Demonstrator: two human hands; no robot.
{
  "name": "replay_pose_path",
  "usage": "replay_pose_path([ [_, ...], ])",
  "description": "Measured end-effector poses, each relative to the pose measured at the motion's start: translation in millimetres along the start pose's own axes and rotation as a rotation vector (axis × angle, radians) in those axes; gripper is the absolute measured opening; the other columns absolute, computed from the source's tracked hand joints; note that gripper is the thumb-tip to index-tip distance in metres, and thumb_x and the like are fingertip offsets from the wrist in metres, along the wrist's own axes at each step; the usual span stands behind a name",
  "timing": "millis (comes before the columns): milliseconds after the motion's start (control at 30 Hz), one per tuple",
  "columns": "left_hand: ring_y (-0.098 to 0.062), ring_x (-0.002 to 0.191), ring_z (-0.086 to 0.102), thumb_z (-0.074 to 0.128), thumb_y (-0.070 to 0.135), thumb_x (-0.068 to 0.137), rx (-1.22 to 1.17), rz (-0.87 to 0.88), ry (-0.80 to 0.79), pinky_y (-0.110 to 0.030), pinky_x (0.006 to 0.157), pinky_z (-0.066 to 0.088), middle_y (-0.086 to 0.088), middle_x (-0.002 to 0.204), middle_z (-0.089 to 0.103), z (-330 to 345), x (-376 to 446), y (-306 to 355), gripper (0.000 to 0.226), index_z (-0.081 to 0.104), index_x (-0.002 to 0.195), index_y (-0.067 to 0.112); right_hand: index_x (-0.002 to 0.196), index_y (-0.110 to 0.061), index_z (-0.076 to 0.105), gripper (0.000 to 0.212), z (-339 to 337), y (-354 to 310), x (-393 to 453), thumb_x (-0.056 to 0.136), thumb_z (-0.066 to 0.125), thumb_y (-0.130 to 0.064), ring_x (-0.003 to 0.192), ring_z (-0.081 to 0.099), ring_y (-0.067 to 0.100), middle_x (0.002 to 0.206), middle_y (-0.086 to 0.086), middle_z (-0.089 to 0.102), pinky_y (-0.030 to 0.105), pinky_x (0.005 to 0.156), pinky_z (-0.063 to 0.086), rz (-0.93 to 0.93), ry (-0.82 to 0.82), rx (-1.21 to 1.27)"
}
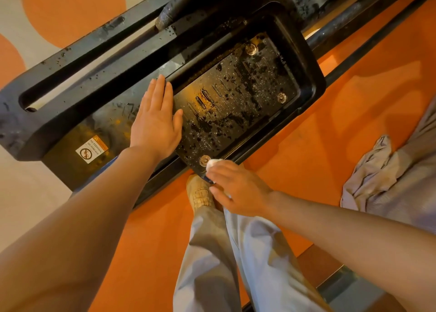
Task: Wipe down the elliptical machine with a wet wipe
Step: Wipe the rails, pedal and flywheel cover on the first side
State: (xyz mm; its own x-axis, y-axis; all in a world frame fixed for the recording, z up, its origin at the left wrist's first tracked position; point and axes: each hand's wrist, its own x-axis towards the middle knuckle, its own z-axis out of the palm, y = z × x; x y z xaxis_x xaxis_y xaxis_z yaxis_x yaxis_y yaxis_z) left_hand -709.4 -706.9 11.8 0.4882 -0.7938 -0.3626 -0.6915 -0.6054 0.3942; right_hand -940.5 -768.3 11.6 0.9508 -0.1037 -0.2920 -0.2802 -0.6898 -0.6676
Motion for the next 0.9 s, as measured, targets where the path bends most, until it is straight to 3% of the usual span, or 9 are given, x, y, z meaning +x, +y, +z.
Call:
replay_pose_path([
  [67, -0.022, 0.153, -0.004, 0.033, 0.033, 0.107, 0.004, 0.011, 0.007, -0.033, 0.121, -0.002, -0.009, 0.166, 0.001, -0.4, -0.6, -0.8, 0.061, 0.012, 0.158, 0.007, 0.112, 0.001, 0.064, 0.025, 7.1, -3.7, 3.6, 0.093, 0.055, -0.015, 0.115, 0.052, 0.025, 0.114, 0.013, 0.063, 0.022, 0.113, 0.026, -0.079, -0.062, 0.029],
  [167, -0.022, 0.153, -0.004, 0.033, 0.031, 0.107, 0.000, 0.031, 0.003, -0.034, 0.122, 0.000, -0.009, 0.166, 0.001, -1.5, -2.0, -4.2, 0.060, 0.012, 0.157, 0.007, 0.122, -0.001, 0.061, 0.038, 10.2, -0.8, 7.5, 0.098, 0.039, -0.020, 0.124, 0.050, 0.025, 0.126, 0.012, 0.060, 0.037, 0.111, 0.036, -0.129, -0.182, 0.019],
  [267, -0.021, 0.153, -0.002, 0.033, 0.029, 0.107, -0.003, 0.067, -0.004, -0.033, 0.122, 0.000, -0.008, 0.166, 0.003, -3.8, -4.8, -10.7, 0.059, 0.013, 0.157, 0.008, 0.126, 0.000, 0.061, 0.044, 5.8, 9.3, 11.3, 0.094, 0.036, -0.018, 0.127, 0.052, 0.027, 0.131, 0.014, 0.059, 0.039, 0.111, 0.040, -0.198, -0.218, -0.080],
  [467, -0.026, 0.152, 0.007, 0.038, 0.023, 0.105, 0.015, 0.103, 0.023, -0.042, 0.124, 0.010, -0.013, 0.165, 0.011, -3.5, -19.6, -30.1, 0.058, 0.018, 0.156, 0.005, 0.115, 0.003, 0.065, 0.031, -9.9, 21.5, 19.3, 0.086, 0.052, 0.005, 0.110, 0.057, 0.028, 0.112, 0.018, 0.066, 0.042, 0.090, 0.055, -0.122, -0.046, 0.072],
  [700, -0.022, 0.153, 0.003, 0.041, 0.013, 0.102, -0.017, 0.090, 0.056, -0.035, 0.124, 0.006, -0.009, 0.166, 0.006, 3.0, -35.4, -45.5, 0.062, 0.014, 0.157, 0.009, 0.121, 0.009, 0.062, 0.032, -27.8, 11.7, 65.6, 0.095, 0.047, -0.003, 0.118, 0.053, 0.024, 0.118, 0.020, 0.065, 0.030, 0.107, 0.042, -0.138, 0.145, 0.133],
  [767, -0.021, 0.153, 0.003, 0.044, 0.007, 0.100, -0.029, 0.092, 0.058, -0.034, 0.123, 0.005, -0.009, 0.166, 0.005, 4.1, -36.3, -47.2, 0.065, 0.014, 0.157, 0.009, 0.124, 0.009, 0.060, 0.032, -31.3, 8.4, 83.7, 0.096, 0.049, -0.002, 0.121, 0.053, 0.028, 0.122, 0.020, 0.063, 0.032, 0.109, 0.040, -0.165, 0.179, 0.081],
  [833, -0.020, 0.153, 0.002, 0.045, 0.005, 0.099, -0.038, 0.094, 0.060, -0.035, 0.124, 0.006, -0.008, 0.166, 0.005, 4.6, -36.4, -48.0, 0.068, 0.012, 0.157, 0.010, 0.130, 0.007, 0.055, 0.035, -26.9, 9.0, 100.9, 0.098, 0.049, -0.003, 0.128, 0.049, 0.031, 0.132, 0.021, 0.057, 0.035, 0.113, 0.036, -0.182, 0.159, -0.009],
  [900, -0.019, 0.152, 0.001, 0.046, 0.004, 0.098, -0.020, 0.112, 0.063, -0.036, 0.124, 0.006, -0.008, 0.166, 0.003, 5.2, -36.4, -49.5, 0.070, 0.011, 0.157, 0.010, 0.142, 0.003, 0.043, 0.044, -17.9, 11.0, 110.4, 0.101, 0.045, -0.011, 0.141, 0.034, 0.030, 0.149, 0.018, 0.041, 0.038, 0.118, 0.027, -0.146, 0.044, -0.105],
])
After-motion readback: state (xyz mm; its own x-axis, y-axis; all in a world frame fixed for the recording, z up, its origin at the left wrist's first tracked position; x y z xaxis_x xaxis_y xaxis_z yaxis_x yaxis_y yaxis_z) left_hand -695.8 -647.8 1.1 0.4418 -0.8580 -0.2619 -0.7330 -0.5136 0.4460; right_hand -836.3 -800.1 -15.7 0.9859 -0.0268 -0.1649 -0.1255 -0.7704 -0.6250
